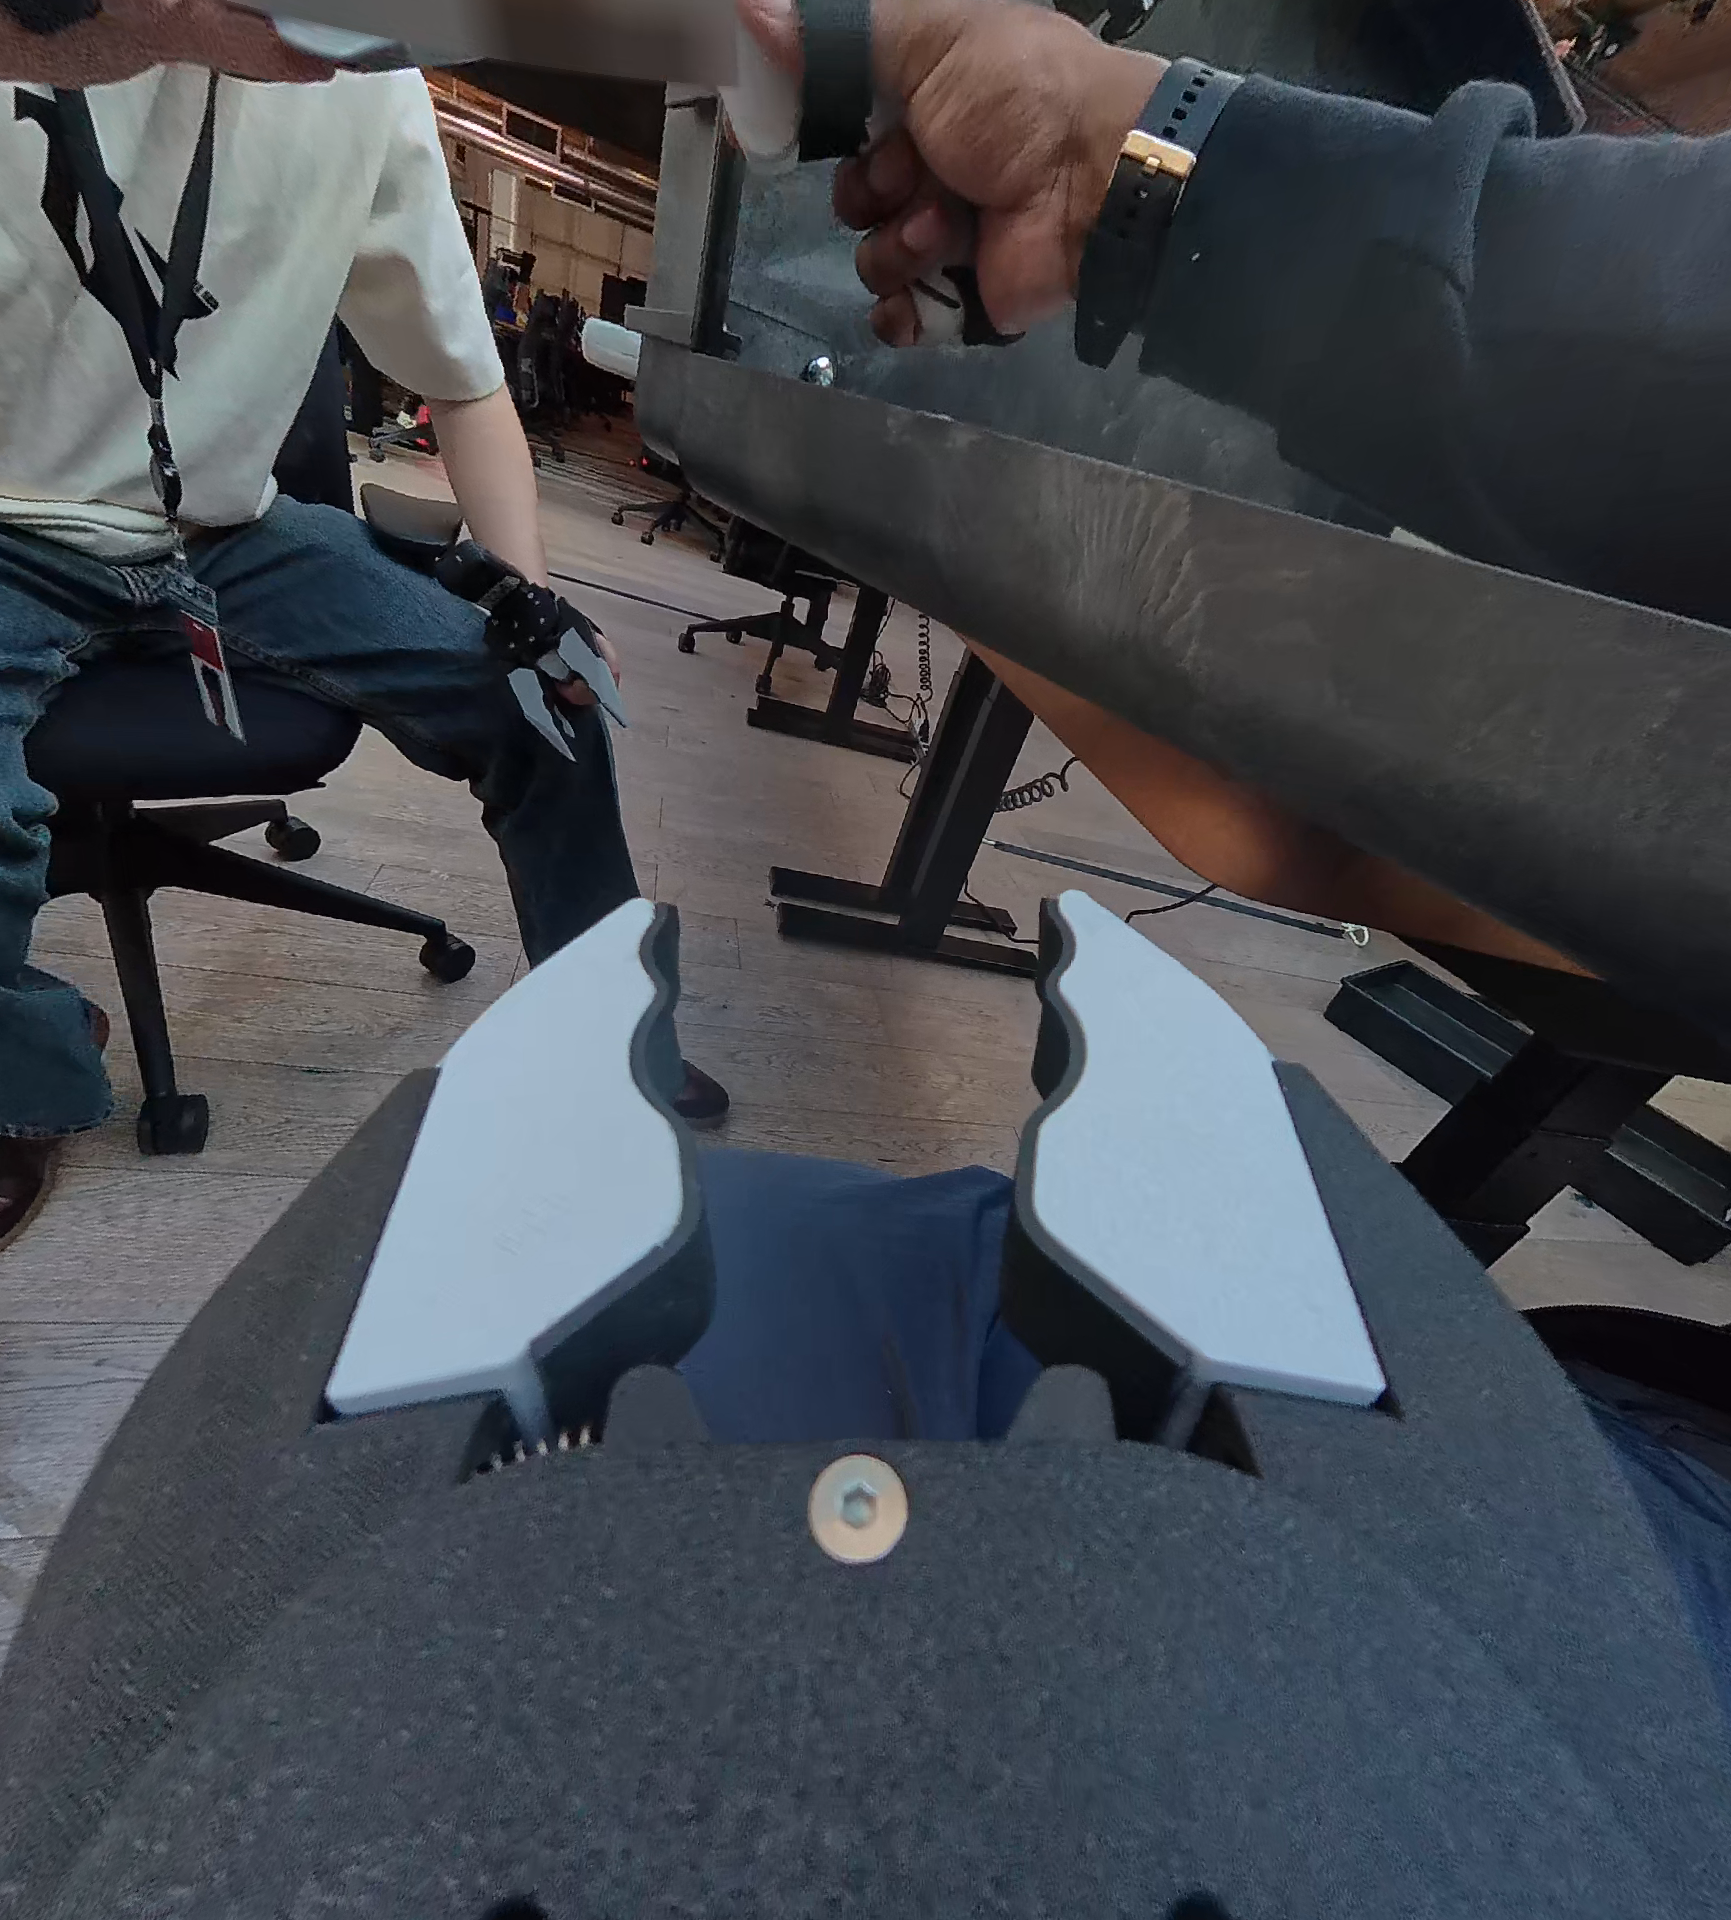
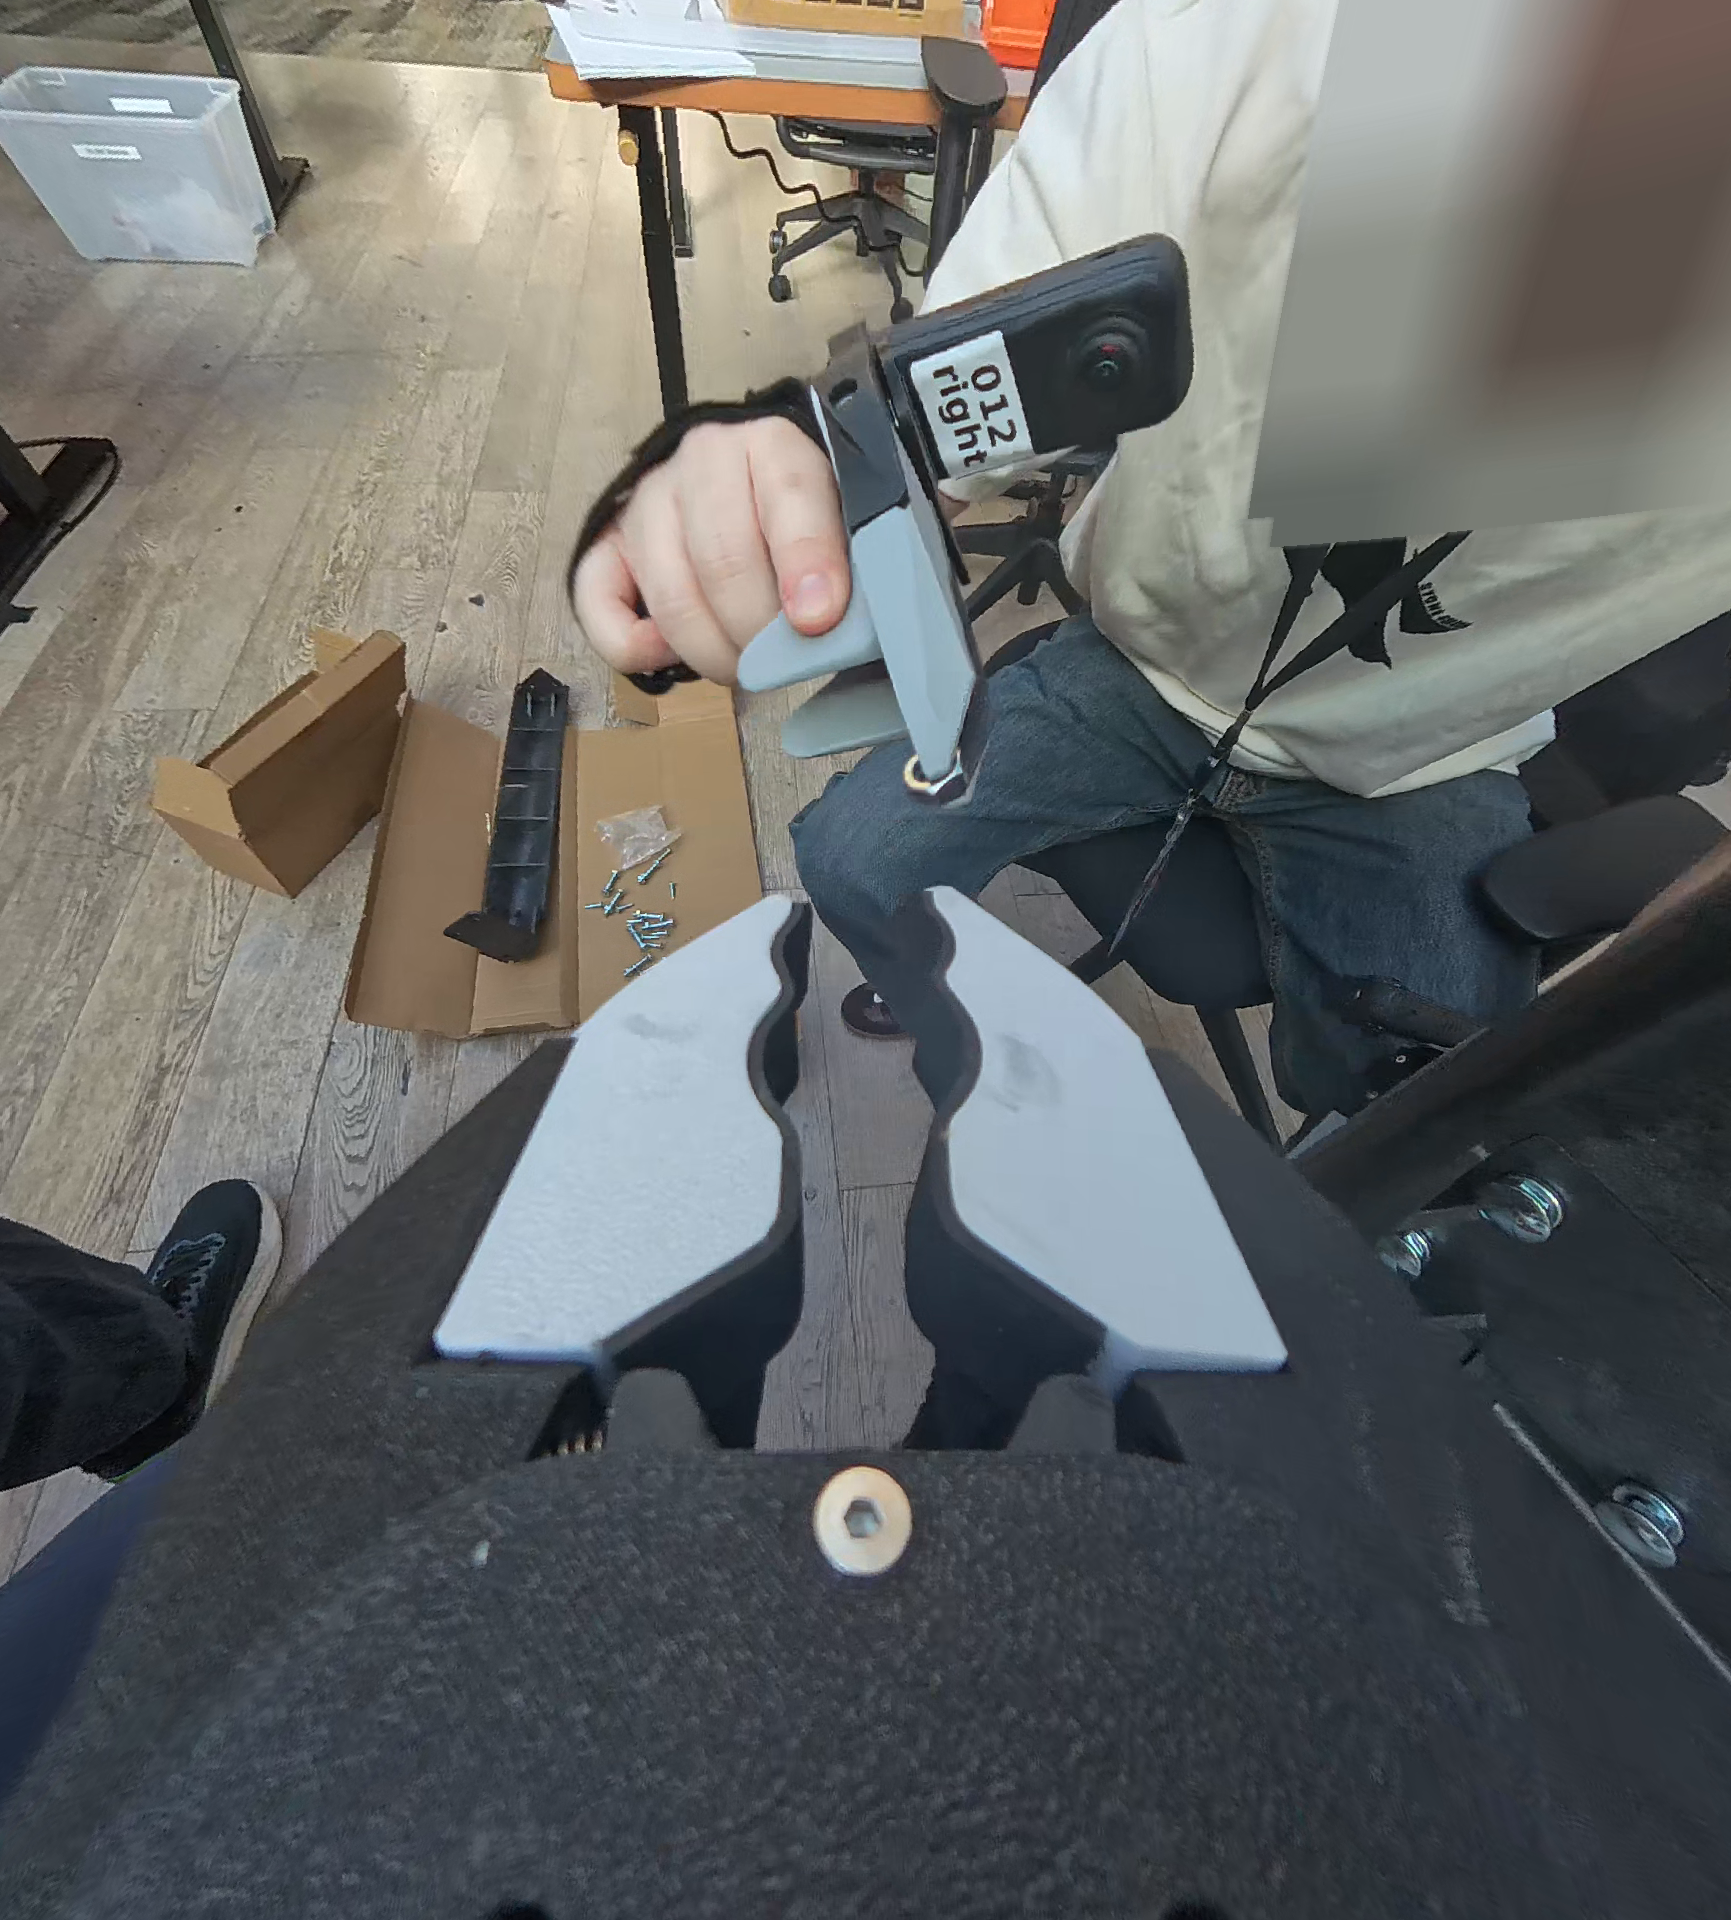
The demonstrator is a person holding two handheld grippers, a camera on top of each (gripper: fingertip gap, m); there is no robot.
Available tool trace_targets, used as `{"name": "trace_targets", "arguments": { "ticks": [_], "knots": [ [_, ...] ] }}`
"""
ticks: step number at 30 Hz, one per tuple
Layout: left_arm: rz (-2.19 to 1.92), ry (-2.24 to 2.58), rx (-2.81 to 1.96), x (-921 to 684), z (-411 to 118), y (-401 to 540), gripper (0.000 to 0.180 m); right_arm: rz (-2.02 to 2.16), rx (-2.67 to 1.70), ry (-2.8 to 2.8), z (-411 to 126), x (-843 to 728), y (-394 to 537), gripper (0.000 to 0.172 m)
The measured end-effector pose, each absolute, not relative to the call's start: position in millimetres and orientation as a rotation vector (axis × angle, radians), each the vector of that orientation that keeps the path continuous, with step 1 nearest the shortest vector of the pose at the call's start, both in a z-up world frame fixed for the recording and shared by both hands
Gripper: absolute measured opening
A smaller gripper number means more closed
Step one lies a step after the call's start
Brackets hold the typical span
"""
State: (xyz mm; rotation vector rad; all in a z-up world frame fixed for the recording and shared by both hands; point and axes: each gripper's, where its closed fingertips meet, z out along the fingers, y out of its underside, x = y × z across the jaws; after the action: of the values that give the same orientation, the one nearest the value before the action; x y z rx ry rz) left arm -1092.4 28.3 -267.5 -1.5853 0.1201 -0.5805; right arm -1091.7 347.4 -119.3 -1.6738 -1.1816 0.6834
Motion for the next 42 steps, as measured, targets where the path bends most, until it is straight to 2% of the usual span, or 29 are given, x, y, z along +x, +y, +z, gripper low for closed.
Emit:
{"name": "trace_targets", "arguments": {
  "ticks": [7,15,21,28,32,36,39,42],
  "knots": [
    [-0.59,0.123,-1.56,-1092.4,-262.8,26.0,0.066,0.553,-1.579,-1.151,-113.6,-1032.0,305.0,0.021],
    [-0.643,0.177,-1.5,-1069.3,-233.4,40.2,0.069,0.46,-1.661,-1.082,-172.9,-938.5,280.0,0.021],
    [-0.676,0.184,-1.441,-1051.1,-194.6,62.6,0.076,0.505,-1.682,-1.009,-184.5,-914.6,281.8,0.02],
    [-0.701,0.087,-1.369,-1050.4,-149.8,86.6,0.065,0.527,-1.606,-0.984,-176.0,-917.8,280.8,0.017],
    [-0.761,0.043,-1.455,-1045.9,-149.1,96.1,0.063,0.551,-1.539,-0.967,-173.7,-914.7,278.4,0.016],
    [-0.62,0.057,-1.439,-1044.5,-147.8,104.3,0.061,0.57,-1.516,-0.944,-173.7,-909.9,277.4,0.014],
    [-0.524,0.102,-1.363,-1037.9,-139.3,104.6,0.046,0.604,-1.518,-0.924,-171.8,-908.7,277.1,0.014],
    [-0.567,0.112,-1.379,-1025.8,-139.0,108.5,0.042,0.605,-1.512,-0.92,-169.4,-908.1,276.8,0.014]
  ]
}}
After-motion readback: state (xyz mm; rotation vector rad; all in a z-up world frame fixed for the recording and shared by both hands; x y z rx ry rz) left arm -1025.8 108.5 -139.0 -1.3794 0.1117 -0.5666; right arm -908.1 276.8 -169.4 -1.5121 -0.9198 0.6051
